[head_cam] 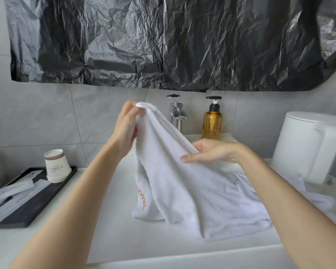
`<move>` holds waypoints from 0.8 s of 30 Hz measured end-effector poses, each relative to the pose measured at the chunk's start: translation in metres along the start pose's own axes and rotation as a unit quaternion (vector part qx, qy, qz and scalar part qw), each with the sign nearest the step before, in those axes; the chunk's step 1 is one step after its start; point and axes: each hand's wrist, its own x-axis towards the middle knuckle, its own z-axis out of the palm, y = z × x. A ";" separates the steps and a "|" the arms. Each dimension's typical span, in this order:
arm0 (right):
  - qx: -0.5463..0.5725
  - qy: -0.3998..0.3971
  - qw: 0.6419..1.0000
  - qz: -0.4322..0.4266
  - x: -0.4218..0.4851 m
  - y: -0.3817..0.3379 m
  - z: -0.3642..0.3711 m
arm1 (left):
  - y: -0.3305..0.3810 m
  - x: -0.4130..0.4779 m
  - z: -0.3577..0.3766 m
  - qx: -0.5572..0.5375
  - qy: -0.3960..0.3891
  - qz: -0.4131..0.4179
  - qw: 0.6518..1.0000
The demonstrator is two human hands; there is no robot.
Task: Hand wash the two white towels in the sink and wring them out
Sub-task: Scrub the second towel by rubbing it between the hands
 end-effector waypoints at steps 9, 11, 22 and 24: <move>0.178 0.152 0.971 -0.051 -0.013 -0.002 -0.024 | -0.012 0.010 -0.029 0.249 0.148 0.122 0.949; 0.205 0.146 0.966 -0.052 -0.011 0.004 -0.028 | -0.016 0.009 -0.028 0.304 0.139 0.107 0.936; -0.069 0.160 0.984 0.029 -0.009 0.011 -0.020 | -0.019 0.003 -0.025 0.299 0.238 0.052 0.923; -0.107 0.089 0.986 0.092 -0.014 0.007 -0.019 | -0.019 0.004 -0.028 0.274 0.254 0.041 0.927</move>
